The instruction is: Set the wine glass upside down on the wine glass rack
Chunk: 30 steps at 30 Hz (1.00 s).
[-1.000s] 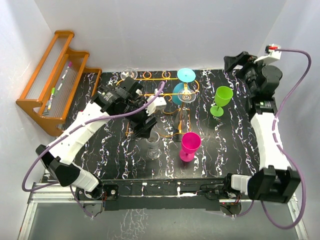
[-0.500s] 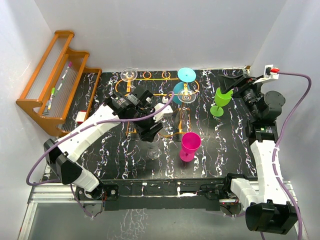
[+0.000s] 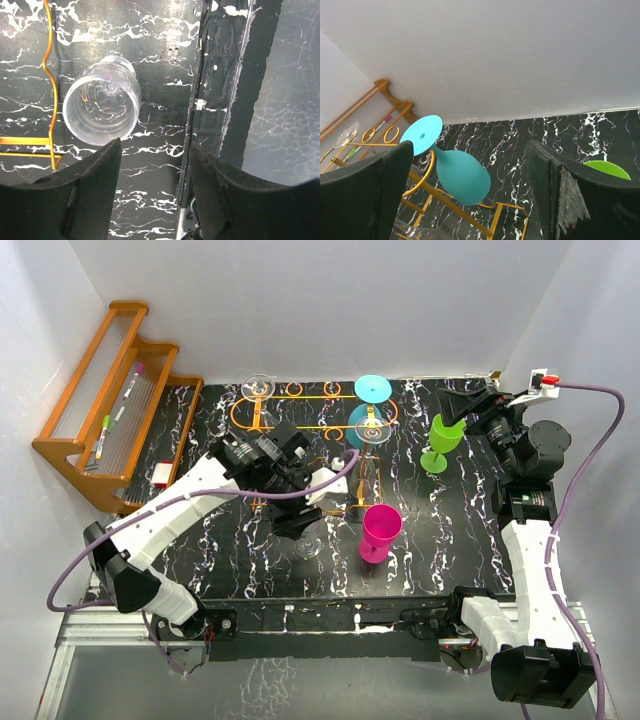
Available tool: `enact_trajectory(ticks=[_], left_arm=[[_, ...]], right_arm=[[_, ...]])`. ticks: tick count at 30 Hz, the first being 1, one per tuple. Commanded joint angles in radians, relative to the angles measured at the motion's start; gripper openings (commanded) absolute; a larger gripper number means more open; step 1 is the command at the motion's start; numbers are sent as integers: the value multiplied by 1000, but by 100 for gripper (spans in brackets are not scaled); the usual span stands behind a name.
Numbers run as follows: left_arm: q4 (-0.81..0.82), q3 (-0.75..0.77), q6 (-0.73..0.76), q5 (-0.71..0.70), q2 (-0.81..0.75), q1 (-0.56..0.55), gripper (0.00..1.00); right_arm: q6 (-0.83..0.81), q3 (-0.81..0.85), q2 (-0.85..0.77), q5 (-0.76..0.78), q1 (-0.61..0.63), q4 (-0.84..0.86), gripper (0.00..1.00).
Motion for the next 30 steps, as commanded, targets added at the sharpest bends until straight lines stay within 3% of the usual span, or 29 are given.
enact_trajectory(ticks=[1, 14, 30], left_arm=[[-33, -4, 122, -1, -78, -27, 54], [187, -149, 170, -93, -114, -81, 48], [172, -156, 177, -105, -46, -93, 48]], right_arm=[[-10, 62, -1, 18, 0, 24, 98], [-4, 93, -18, 24, 2, 11, 98], [-69, 81, -70, 61, 31, -11, 98]])
